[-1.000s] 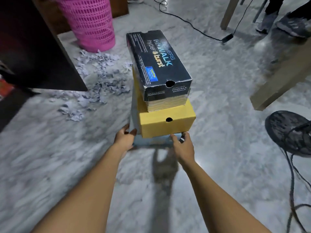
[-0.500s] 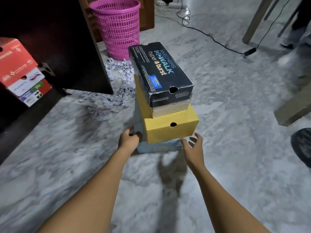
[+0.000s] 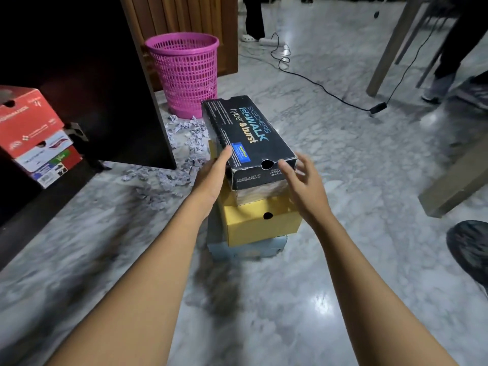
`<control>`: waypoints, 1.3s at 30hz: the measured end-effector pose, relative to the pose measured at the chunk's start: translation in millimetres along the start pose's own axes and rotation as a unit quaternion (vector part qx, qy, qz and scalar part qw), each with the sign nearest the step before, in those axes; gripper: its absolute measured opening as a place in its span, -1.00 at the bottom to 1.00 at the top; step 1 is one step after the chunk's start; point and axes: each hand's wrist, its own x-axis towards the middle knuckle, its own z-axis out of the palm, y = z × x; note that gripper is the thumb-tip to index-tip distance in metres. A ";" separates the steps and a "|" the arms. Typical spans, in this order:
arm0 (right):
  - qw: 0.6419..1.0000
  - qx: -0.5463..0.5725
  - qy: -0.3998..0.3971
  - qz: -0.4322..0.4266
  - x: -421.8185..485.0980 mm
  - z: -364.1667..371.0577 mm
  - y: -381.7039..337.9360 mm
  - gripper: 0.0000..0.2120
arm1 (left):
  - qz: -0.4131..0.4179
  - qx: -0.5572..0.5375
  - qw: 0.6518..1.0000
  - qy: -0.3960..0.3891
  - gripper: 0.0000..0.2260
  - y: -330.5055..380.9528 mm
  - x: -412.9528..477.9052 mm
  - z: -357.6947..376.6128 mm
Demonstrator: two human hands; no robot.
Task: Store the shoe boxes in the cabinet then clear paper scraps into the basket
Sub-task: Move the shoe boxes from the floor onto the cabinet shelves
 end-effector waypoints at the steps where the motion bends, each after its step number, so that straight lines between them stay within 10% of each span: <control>1: 1.000 0.010 -0.017 -0.001 0.7 3.4 -3.3 -0.51 | -0.015 -0.023 1.000 -0.010 -0.42 -0.5 1.5 0.1; 13: 1.000 0.014 0.010 -0.024 -18.3 20.2 -14.2 -0.56 | -0.014 -0.118 0.993 0.016 -0.60 -5.4 -18.8 0.4; 39: 0.956 0.157 -0.135 -0.209 -9.3 182.0 -202.2 -0.39 | 0.154 -0.266 0.863 0.401 -0.53 128.0 -92.2 -165.4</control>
